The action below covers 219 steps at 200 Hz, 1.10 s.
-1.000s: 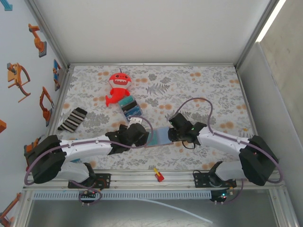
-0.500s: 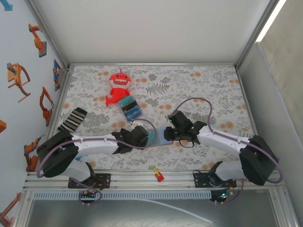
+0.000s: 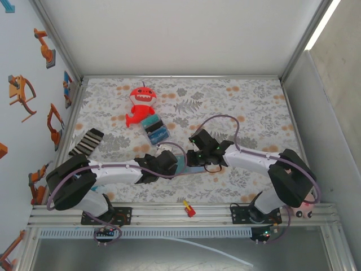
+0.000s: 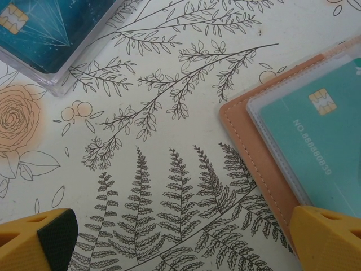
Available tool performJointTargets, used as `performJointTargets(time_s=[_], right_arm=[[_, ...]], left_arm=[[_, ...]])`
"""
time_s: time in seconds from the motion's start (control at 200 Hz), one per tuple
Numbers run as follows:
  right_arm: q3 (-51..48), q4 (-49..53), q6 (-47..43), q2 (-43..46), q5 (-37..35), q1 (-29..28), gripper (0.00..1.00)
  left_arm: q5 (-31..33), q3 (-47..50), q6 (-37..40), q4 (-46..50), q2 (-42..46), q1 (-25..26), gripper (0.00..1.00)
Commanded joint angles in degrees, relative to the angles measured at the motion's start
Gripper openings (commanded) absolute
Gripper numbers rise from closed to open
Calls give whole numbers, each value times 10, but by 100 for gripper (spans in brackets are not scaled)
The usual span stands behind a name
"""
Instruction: Take the credit cards out of the card holder
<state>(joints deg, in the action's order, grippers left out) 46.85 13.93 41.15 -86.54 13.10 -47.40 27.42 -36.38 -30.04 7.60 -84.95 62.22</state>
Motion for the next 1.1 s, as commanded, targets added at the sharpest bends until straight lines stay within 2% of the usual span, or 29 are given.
performJointTargets(time_s=[0.0, 0.376, 1.092], right_arm=[[23, -4, 3, -19, 9, -4, 18], [46, 11, 2, -66, 17, -4, 18], [41, 14, 9, -100, 10, -1, 16]], left_arm=[[0, -11, -9, -7, -10, 0, 97], [-7, -16, -6, 21, -28, -1, 97], [-10, -29, -5, 48, -36, 0, 97]])
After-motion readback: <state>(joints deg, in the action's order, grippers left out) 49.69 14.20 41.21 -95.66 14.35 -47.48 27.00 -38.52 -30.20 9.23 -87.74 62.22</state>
